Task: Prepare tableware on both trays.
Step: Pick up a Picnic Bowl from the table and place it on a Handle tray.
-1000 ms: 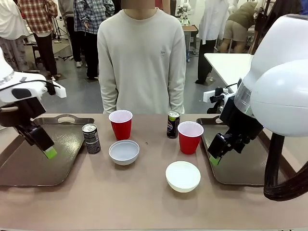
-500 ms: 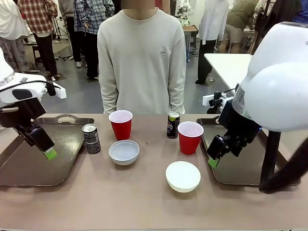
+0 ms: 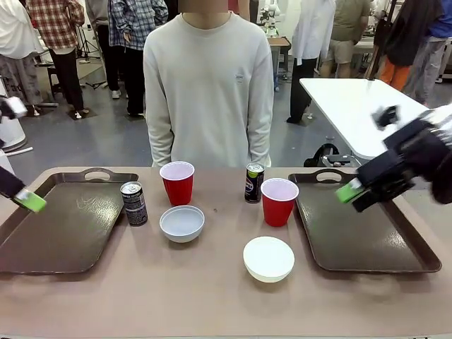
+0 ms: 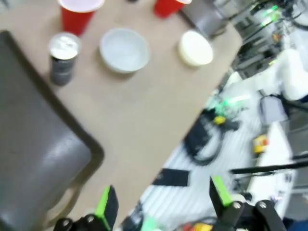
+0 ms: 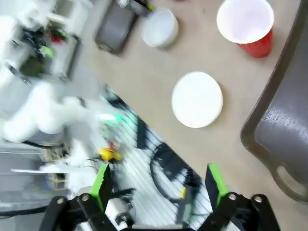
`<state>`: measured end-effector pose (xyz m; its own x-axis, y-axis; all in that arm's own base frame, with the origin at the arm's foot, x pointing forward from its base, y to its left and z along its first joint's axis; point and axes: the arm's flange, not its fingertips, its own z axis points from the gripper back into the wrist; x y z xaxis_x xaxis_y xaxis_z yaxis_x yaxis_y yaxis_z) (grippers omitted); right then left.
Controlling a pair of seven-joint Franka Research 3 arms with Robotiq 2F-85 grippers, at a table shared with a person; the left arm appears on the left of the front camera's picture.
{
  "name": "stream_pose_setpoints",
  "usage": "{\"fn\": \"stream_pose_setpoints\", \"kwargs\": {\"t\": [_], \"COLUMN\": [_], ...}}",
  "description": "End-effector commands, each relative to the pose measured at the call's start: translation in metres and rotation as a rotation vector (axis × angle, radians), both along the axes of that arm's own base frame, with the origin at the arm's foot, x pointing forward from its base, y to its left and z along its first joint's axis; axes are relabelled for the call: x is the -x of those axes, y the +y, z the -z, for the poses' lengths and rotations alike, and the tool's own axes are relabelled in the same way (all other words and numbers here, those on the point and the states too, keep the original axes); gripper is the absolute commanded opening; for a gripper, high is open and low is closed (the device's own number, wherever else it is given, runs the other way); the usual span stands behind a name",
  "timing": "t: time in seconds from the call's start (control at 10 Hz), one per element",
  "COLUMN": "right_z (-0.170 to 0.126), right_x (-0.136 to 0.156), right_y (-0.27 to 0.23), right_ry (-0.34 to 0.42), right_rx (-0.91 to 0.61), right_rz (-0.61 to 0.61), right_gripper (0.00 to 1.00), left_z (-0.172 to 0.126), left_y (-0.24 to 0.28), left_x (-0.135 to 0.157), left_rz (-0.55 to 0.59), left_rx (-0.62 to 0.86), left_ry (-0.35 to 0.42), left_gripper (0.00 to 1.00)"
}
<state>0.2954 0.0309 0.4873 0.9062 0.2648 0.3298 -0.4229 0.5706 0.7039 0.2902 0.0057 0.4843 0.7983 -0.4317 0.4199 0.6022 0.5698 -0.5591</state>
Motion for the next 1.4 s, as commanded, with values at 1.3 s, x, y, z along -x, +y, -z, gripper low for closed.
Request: {"fn": "stream_pose_setpoints", "kwargs": {"t": [1.3], "right_z": [0.013], "right_x": [0.019], "right_y": [-0.076], "right_ry": [0.119], "right_rx": [-0.042], "right_rz": [0.186], "right_gripper": [1.00], "left_z": [0.027], "left_y": [0.096], "left_x": [0.007], "left_rz": [-0.431], "left_rx": [0.249], "left_ry": [0.246], "left_gripper": [1.00]}}
